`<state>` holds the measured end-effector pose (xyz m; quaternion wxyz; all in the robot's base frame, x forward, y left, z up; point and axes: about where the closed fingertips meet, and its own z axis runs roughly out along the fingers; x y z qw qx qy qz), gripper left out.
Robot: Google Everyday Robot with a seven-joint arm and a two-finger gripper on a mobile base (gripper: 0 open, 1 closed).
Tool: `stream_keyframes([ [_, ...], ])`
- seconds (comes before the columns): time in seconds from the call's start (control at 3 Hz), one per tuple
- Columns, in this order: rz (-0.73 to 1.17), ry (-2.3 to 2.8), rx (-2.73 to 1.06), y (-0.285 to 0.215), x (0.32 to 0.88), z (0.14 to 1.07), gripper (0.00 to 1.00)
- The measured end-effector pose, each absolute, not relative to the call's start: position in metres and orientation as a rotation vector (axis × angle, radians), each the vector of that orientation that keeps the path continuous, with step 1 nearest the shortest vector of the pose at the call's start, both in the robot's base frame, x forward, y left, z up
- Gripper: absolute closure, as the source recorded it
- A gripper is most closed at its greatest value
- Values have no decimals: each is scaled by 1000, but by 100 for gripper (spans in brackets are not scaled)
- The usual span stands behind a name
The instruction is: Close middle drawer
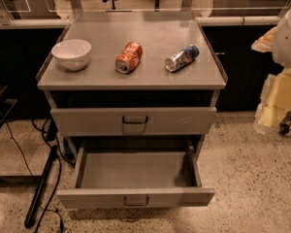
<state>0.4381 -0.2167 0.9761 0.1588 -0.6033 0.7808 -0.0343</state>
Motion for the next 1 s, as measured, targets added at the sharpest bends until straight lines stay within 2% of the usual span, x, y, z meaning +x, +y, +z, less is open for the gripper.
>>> stream_keyframes([
  [0.33,-98,2232,-1725,-217,438,976,0],
  [0.67,-98,2232,-1725,-217,438,976,19],
  [1.0,-98,2232,-1725,-217,438,976,42],
])
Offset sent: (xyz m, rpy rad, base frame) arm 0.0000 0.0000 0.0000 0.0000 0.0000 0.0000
